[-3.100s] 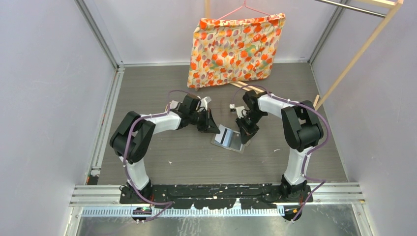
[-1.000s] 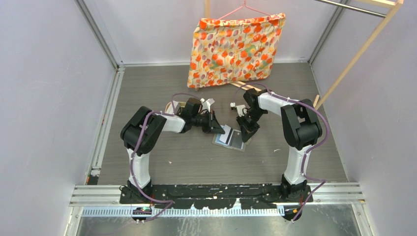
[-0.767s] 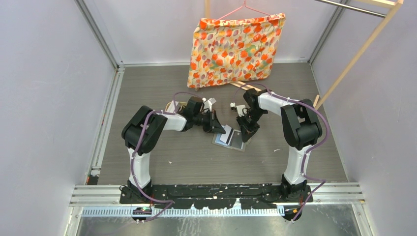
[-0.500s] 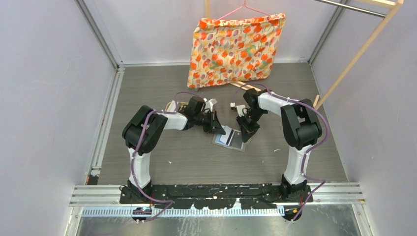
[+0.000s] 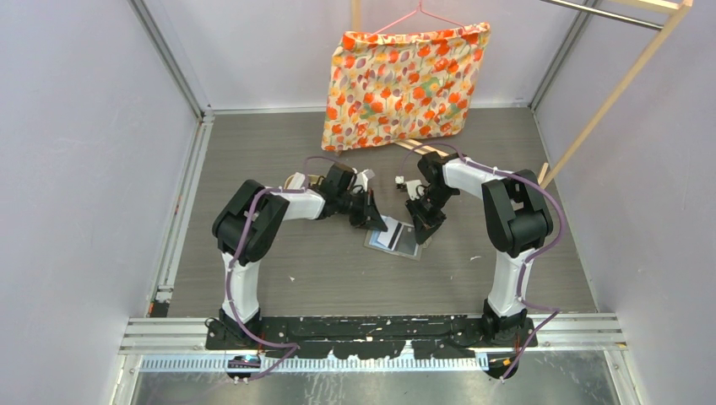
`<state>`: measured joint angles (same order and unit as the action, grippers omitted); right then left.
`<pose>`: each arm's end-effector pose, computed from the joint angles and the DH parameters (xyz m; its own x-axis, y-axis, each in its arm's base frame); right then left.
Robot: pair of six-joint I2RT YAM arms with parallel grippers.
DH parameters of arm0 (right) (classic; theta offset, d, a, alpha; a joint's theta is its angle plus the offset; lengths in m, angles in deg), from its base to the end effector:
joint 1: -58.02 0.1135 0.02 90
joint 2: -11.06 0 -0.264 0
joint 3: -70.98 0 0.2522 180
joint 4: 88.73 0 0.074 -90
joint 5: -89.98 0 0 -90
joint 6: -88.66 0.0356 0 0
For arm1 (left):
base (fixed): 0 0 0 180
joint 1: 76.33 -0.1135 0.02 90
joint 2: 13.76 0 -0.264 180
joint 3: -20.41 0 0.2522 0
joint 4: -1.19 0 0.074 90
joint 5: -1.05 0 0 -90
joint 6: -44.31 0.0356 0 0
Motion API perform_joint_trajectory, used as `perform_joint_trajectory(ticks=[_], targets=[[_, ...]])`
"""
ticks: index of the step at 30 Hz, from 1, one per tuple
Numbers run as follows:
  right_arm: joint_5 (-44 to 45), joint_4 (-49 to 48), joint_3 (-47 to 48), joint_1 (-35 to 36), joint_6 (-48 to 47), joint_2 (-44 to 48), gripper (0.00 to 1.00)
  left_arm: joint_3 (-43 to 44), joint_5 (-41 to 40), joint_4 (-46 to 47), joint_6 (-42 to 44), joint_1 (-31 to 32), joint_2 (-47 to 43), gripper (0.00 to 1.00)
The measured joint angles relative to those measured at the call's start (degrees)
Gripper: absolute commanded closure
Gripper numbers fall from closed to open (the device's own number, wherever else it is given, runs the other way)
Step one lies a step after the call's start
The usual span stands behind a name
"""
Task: Put the credit cards into the card holder
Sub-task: Insert the credit card into the card holder.
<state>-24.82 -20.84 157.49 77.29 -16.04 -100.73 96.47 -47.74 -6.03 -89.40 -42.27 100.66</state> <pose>0.3162 0.1264 0.1448 -0.8412 -0.5381 -0.0528 -0.5078 0.7527 0.4191 0.3161 -0.2420 0.1254 -0.9828 0.0369 -0.1808 0.1718 0.5402 -0.8238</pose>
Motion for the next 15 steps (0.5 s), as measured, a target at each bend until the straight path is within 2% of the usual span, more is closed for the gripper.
perform_joint_trajectory(ticks=[7,15], targets=[[0.0,0.0,0.0,0.0,0.0,0.0,0.90,4.1,-2.9,-5.3,4.0,1.8,0.0,1.00],[0.0,0.0,0.0,0.0,0.0,0.0,0.90,4.8,-4.0,-6.3,5.1,2.5,0.3,1.00]])
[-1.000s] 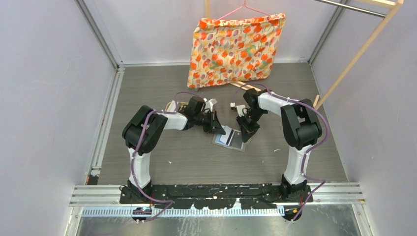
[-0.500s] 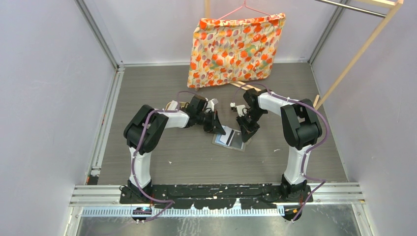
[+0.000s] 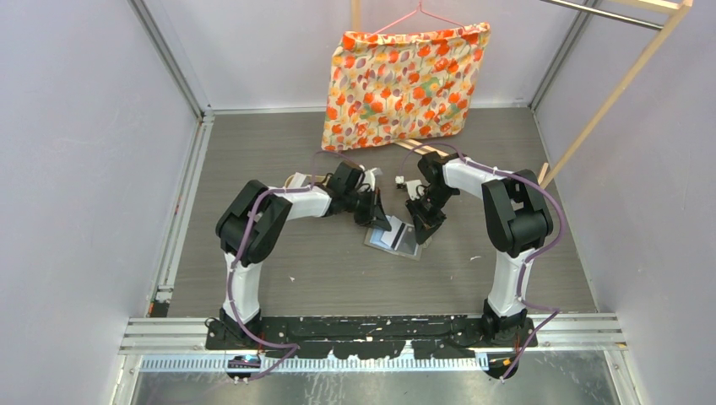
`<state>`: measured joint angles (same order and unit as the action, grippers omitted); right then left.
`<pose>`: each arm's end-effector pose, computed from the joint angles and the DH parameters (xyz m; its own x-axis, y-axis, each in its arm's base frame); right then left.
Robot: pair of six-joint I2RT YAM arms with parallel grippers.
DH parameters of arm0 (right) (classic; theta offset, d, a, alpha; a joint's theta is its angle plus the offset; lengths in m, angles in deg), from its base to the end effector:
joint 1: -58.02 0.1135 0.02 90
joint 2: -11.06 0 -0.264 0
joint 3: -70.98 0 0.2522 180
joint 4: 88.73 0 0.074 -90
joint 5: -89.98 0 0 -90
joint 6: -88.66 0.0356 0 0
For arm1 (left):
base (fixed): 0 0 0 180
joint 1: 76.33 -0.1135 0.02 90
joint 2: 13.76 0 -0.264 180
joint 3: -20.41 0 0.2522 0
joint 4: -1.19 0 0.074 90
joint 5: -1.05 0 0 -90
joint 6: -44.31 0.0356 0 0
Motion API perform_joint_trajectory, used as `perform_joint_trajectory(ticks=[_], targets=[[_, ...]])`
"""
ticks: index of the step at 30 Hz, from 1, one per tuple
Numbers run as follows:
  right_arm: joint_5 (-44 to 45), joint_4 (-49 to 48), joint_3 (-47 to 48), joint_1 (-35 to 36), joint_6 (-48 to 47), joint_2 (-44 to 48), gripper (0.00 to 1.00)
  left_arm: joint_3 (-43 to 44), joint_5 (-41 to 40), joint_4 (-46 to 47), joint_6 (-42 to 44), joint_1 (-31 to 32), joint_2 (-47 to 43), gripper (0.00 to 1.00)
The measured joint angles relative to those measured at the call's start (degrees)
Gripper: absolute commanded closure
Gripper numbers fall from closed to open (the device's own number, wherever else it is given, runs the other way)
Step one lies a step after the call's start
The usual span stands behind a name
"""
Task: Put the credit cards into the card holder
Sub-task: Insert the credit card into the card holder.
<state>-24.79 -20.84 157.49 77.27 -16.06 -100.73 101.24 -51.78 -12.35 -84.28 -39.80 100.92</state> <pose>0.3162 0.1262 0.1448 -0.8412 -0.5381 -0.0528 -0.5079 0.7528 0.4187 0.3158 -0.2607 0.1376 -0.9631 0.0949 -0.2518 0.2588 0.5834 -0.7698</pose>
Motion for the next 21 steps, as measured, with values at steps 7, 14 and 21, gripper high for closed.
perform_joint_trajectory(ticks=[7,14,21], targets=[[0.0,0.0,0.0,0.0,0.0,0.0,0.90,-1.2,0.2,2.3,-2.1,0.0,0.6,1.00],[0.0,0.0,0.0,0.0,-0.1,0.0,0.90,-4.5,-0.1,7.5,-4.9,-0.1,0.2,1.00],[-0.1,0.0,0.0,0.0,-0.2,0.0,0.90,-8.0,0.1,14.2,-9.0,-0.2,0.0,1.00]])
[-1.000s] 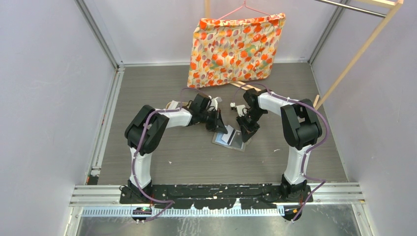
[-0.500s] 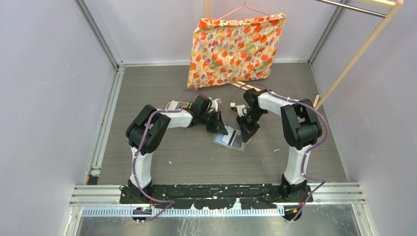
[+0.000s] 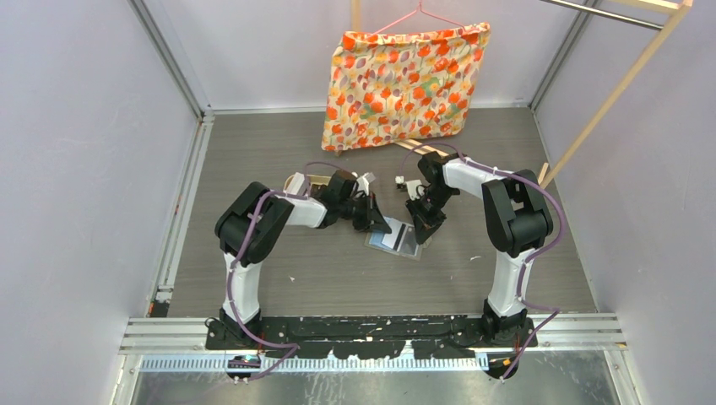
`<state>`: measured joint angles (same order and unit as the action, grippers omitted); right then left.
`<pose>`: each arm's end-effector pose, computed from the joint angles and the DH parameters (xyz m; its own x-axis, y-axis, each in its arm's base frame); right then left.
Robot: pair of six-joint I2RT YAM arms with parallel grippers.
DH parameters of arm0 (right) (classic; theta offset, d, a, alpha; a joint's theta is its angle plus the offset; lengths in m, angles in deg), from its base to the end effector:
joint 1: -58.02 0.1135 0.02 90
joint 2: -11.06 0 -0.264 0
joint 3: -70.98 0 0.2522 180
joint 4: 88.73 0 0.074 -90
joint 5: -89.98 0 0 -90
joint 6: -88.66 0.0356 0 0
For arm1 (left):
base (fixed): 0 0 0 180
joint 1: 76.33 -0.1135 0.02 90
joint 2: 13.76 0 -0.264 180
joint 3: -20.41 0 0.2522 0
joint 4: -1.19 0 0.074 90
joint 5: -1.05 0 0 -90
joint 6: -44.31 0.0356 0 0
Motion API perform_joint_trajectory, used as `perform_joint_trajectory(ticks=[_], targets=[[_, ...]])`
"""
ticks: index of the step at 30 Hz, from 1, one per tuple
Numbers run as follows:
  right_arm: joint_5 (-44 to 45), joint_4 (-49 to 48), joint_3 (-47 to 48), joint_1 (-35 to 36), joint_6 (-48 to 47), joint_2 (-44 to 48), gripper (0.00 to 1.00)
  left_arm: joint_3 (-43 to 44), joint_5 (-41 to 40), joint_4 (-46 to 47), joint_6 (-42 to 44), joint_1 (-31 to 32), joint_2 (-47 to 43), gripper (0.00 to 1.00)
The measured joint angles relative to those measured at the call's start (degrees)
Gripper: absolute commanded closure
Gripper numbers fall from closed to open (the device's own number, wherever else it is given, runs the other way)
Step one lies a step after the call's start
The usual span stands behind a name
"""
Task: Put the credit cards into the card holder
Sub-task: Insert the credit card into the card holder.
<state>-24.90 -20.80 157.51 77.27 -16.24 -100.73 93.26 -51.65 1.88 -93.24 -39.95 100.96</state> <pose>0.3162 0.1263 0.1449 -0.8397 -0.5403 -0.0542 -0.5101 0.7505 0.4203 0.3054 -0.2518 0.1176 -0.9769 -0.0094 -0.2136 0.1752 0.5378 -0.8247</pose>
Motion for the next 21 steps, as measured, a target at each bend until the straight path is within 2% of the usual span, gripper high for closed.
perform_joint_trajectory(ticks=[11,21], targets=[[-0.1,0.1,0.0,-0.1,0.0,0.0,0.89,-4.5,0.6,10.4,-7.7,0.0,0.0,0.99],[-0.3,0.1,0.0,-0.1,-0.2,0.0,0.87,-5.5,1.5,13.1,-10.6,-0.1,0.2,0.99]])
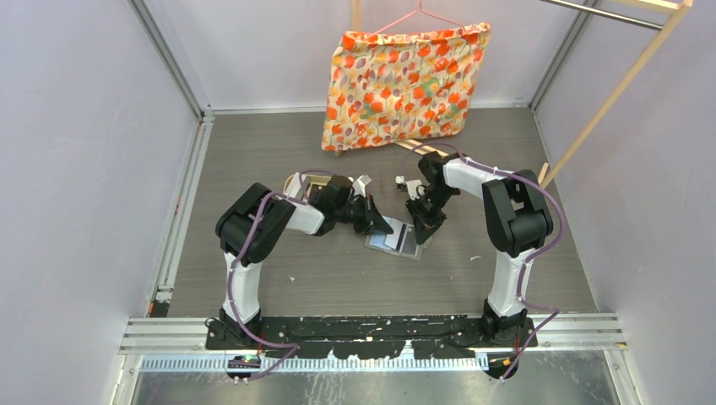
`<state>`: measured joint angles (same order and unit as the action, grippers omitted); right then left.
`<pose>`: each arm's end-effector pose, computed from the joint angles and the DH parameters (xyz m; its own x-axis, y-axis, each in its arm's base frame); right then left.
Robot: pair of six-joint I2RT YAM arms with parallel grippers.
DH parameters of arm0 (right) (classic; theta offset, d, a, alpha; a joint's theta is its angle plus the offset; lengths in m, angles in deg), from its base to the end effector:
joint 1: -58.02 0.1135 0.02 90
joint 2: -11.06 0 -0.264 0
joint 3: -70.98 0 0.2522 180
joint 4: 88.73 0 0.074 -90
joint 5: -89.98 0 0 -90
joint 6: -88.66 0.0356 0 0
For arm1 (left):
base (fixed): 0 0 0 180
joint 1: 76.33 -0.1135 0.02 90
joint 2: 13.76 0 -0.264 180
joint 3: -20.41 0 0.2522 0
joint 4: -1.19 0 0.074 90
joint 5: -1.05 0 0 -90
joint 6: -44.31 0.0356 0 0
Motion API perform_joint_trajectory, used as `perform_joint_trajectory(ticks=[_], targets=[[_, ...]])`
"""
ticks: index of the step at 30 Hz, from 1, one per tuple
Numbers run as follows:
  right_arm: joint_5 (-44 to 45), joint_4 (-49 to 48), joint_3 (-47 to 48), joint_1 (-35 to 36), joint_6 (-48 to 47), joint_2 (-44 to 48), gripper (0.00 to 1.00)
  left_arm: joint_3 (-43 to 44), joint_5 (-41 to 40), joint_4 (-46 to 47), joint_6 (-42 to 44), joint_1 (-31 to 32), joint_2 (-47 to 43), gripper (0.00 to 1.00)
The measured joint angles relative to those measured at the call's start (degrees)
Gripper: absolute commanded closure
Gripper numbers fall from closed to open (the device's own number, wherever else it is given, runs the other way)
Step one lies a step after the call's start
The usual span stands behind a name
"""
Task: Put the credit cards into the card holder
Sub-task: Insert the credit card into the card holder.
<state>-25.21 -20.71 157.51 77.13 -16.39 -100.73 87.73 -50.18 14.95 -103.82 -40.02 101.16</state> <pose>0.3163 0.1256 0.1450 -0.8400 -0.5397 -0.0551 -0.5088 0.7485 0.4252 0.2977 -0.2464 0.1100 -0.9850 -0.0979 -0.1424 0.0840 0.4492 -0.8895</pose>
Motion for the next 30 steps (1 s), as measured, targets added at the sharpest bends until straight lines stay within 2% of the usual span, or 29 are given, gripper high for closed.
perform_joint_trajectory(ticks=[30], targets=[[-2.4,-0.1,0.0,0.0,-2.4,0.5,0.78,1.7,-6.1,-4.0,3.5,4.3,0.0,0.99]])
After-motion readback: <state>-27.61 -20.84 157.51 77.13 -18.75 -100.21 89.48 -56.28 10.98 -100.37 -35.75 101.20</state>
